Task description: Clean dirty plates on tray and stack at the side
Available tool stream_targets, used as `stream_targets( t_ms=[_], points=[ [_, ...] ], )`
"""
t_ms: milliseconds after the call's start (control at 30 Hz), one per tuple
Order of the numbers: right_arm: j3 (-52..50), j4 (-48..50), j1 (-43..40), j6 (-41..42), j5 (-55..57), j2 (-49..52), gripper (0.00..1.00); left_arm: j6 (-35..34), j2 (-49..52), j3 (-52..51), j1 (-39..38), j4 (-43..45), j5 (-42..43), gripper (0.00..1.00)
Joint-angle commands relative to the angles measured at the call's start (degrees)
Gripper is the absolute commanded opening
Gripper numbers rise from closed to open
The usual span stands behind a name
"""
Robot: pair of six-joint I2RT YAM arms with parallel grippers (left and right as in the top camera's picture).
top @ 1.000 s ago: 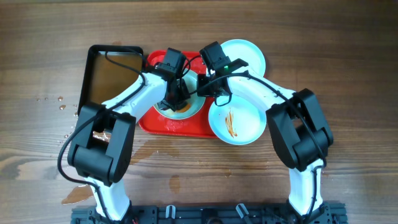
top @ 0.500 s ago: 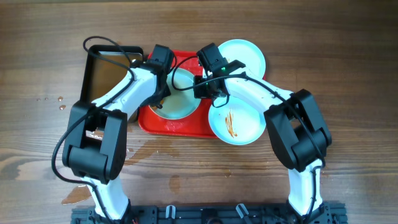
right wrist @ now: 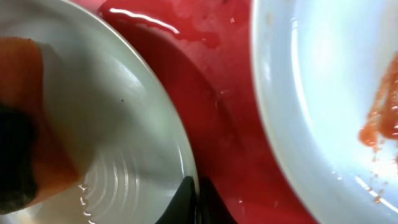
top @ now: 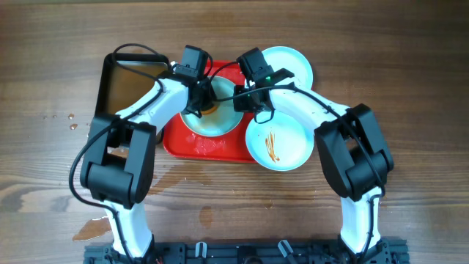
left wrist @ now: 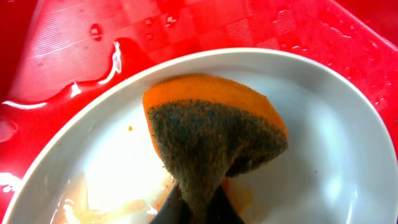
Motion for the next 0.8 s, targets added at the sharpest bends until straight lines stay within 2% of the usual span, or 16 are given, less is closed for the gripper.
stream_targets(
  t_ms=[0,133,300,433,533,767],
  points=[
    [-0.44,-0.9,0.2,-0.07,1.62,2.25,0.04,0.55,4.9,-0.57,-0.74,-2.51,-3.72,0.04],
    [-0.44,-0.92,0.2,-0.09,1.64,2.25,0.04,0.7,3.96,-0.39,1.05,-8.61,-14.25,0.04],
    [-0.44,-0.87,0.2,-0.07,1.64,2.25,0.04,0.7,-0.5,0.72,3.78,-16.24,-21.53,0.04],
    [-0.44,-0.87,0.2,-0.09,1.64,2.25,0.04,0.74,-6.62,1.01,4.55,-18.16,-25.79,0.04],
    [-0.44,-0.79,0.2,-0.09,1.64,2.25,0.04,0.7,-12.44,1.01,4.55,-18.05,-25.11,0.04],
    [-0.44,-0.98,0.2,-0.24,1.6,2.25,0.04,0.66,-24.22,1.01,6.34,-20.0,-13.35,0.04]
  ],
)
